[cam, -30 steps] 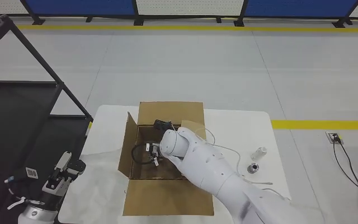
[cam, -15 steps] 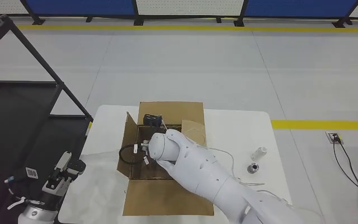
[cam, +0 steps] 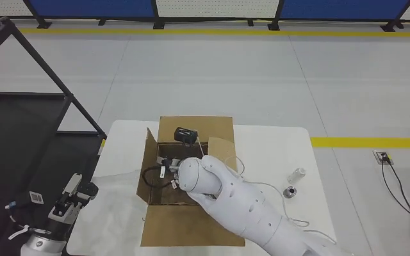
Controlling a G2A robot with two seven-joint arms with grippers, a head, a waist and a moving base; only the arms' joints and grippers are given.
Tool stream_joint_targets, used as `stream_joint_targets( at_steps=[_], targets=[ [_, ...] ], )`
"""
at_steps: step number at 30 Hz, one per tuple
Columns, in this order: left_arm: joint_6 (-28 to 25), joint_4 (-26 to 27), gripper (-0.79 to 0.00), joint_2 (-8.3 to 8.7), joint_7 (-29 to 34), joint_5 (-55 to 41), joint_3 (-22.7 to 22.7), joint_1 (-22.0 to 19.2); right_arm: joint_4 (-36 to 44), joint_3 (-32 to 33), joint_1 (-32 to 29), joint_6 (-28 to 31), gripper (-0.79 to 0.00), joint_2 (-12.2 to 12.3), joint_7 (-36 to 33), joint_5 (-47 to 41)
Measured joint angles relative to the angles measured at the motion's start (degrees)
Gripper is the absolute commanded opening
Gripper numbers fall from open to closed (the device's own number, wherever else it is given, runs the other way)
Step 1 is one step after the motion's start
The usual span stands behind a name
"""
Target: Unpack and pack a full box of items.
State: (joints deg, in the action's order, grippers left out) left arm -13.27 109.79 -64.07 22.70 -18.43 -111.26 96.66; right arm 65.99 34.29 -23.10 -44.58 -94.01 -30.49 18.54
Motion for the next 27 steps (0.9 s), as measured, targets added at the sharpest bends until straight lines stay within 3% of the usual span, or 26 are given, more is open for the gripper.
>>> stream_joint_targets(
  at_steps=[12, 27],
  targets=[
    [0.0, 0.0, 0.0, 0.0, 0.0, 0.0, 0.0, 0.0, 24.0, 7.1, -15.7, -8.8, 0.0, 7.1, -0.7, 19.3],
    [0.0, 0.0, 0.0, 0.0, 0.0, 0.0, 0.0, 0.0, 43.9, 19.9, -35.2, -4.5, 0.0, 10.8, 10.6, 30.5]
  ],
)
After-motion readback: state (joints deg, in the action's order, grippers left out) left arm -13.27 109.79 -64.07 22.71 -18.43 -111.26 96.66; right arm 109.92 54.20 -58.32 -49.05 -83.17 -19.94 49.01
